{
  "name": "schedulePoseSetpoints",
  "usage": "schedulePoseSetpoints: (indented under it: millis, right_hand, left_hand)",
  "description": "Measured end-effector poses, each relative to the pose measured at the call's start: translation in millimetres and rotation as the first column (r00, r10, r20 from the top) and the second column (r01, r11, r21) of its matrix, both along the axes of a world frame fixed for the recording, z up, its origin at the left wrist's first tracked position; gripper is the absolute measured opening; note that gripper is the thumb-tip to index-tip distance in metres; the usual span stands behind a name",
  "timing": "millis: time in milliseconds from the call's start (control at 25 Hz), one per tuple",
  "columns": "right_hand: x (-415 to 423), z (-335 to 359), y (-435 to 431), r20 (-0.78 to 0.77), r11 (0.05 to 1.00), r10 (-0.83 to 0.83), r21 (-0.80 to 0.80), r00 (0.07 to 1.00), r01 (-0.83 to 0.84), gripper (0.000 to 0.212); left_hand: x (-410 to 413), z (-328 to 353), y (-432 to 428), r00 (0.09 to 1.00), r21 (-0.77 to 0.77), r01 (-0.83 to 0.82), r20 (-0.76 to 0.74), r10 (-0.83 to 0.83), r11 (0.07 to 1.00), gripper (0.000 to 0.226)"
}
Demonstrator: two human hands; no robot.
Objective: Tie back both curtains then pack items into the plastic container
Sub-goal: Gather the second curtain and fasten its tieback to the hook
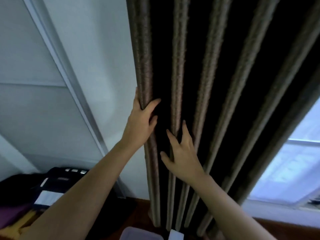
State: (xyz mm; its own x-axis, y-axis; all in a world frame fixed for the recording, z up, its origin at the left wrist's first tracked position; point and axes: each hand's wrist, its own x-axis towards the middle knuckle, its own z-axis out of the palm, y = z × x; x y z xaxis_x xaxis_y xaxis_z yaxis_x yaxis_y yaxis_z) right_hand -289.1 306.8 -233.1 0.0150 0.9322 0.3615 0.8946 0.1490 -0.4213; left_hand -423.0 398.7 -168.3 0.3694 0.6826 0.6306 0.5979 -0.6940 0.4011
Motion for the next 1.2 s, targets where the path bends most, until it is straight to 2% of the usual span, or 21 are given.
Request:
schedulePoseSetpoints:
  millis: [120, 280, 360, 480, 640, 760, 840, 920, 1080, 1200]
  right_hand:
    - [2.5, 12.8, 7.7, 0.057, 0.992, 0.042, -0.121, 0.997, -0.035, 0.077]
    - [3.9, 5.5, 1.0, 0.071, 0.965, 0.022, -0.263, 0.997, -0.002, 0.075]
    - [4.0, -12.4, -4.1, 0.045, 0.948, 0.024, -0.319, 0.999, -0.008, 0.074]
    - [-0.4, -41.4, -7.4, 0.023, 0.927, 0.084, -0.368, 0.996, -0.070, 0.072]
    - [-5.8, -71.0, -5.7, 0.060, 0.901, 0.141, -0.423, 0.988, -0.103, 0.071]
    - [-5.0, -85.1, -0.3, 0.084, 0.896, 0.168, -0.428, 0.982, -0.116, 0.069]
    - [-3.6, -89.4, 1.3, 0.109, 0.904, 0.173, -0.412, 0.979, -0.114, 0.068]
    - [-1.7, -91.1, 0.7, 0.119, 0.908, 0.172, -0.404, 0.978, -0.111, 0.068]
    - [6.6, -92.7, -1.8, 0.128, 0.909, 0.187, -0.398, 0.974, -0.122, 0.068]
    - [11.7, -93.3, -5.4, 0.142, 0.908, 0.190, -0.401, 0.972, -0.119, 0.068]
  left_hand:
    - [-1.5, -6.7, 6.5, 0.999, -0.060, -0.052, 0.012, 0.053, 0.997, 0.048]
    - [-17.3, -17.5, 22.9, 0.994, -0.153, -0.091, -0.068, 0.081, 0.984, 0.053]
    - [-25.5, -18.4, 28.6, 0.997, -0.260, -0.015, -0.079, -0.006, 0.965, 0.058]
    - [-30.8, -23.5, 23.5, 0.970, -0.429, 0.169, -0.088, -0.228, 0.887, 0.060]
    - [-23.1, -24.6, 22.9, 0.945, -0.439, 0.199, -0.150, -0.290, 0.876, 0.053]
    - [-13.0, -18.9, 23.7, 0.911, -0.474, 0.189, -0.242, -0.334, 0.860, 0.037]
    - [-6.7, -15.2, 19.4, 0.901, -0.514, 0.181, -0.255, -0.351, 0.838, 0.016]
    - [-0.8, -13.3, 13.7, 0.904, -0.540, 0.176, -0.243, -0.352, 0.823, 0.008]
    - [5.4, -18.9, 6.2, 0.898, -0.519, 0.195, -0.247, -0.365, 0.832, 0.016]
    - [9.5, -29.6, 4.3, 0.905, -0.474, 0.170, -0.273, -0.327, 0.864, 0.053]
